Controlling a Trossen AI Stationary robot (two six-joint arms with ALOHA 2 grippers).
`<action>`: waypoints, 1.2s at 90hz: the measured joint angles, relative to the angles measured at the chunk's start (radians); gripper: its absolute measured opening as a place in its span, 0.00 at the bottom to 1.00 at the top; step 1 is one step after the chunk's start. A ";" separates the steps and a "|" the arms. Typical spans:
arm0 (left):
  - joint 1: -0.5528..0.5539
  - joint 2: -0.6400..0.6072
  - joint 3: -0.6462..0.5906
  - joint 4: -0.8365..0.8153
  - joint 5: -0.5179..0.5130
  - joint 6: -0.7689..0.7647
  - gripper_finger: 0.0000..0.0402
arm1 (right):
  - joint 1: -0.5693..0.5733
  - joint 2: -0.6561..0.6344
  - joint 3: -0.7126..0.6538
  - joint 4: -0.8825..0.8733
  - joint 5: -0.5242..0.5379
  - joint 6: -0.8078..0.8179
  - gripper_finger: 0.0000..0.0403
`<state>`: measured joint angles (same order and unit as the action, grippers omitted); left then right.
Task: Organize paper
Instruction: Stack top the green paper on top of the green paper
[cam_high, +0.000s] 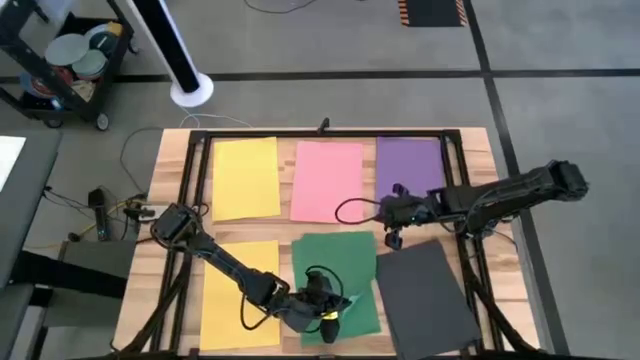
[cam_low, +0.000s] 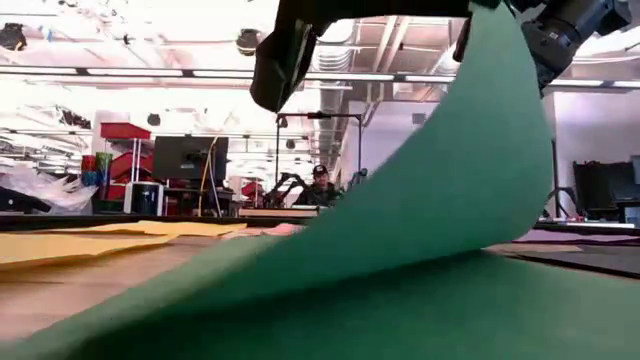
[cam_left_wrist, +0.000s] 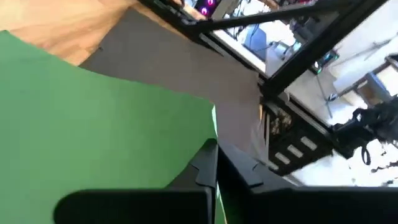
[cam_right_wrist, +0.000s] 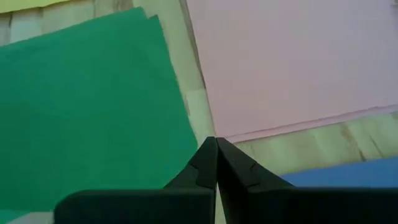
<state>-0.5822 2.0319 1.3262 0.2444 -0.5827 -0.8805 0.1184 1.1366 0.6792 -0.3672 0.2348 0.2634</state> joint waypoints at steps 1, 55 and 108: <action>0.001 0.000 0.000 -0.001 0.007 0.002 0.00 | 0.000 0.000 0.000 0.000 0.000 0.000 0.00; 0.017 -0.007 0.000 -0.027 0.187 0.102 0.23 | 0.010 0.006 0.000 -0.022 -0.014 0.000 0.07; -0.037 -0.061 -0.006 -0.220 0.099 0.122 0.00 | 0.065 0.385 0.000 -0.009 0.056 0.206 0.00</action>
<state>-0.6190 1.9706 1.3205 0.0240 -0.4833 -0.7587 0.1836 1.5215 0.6788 -0.3760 0.2907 0.4698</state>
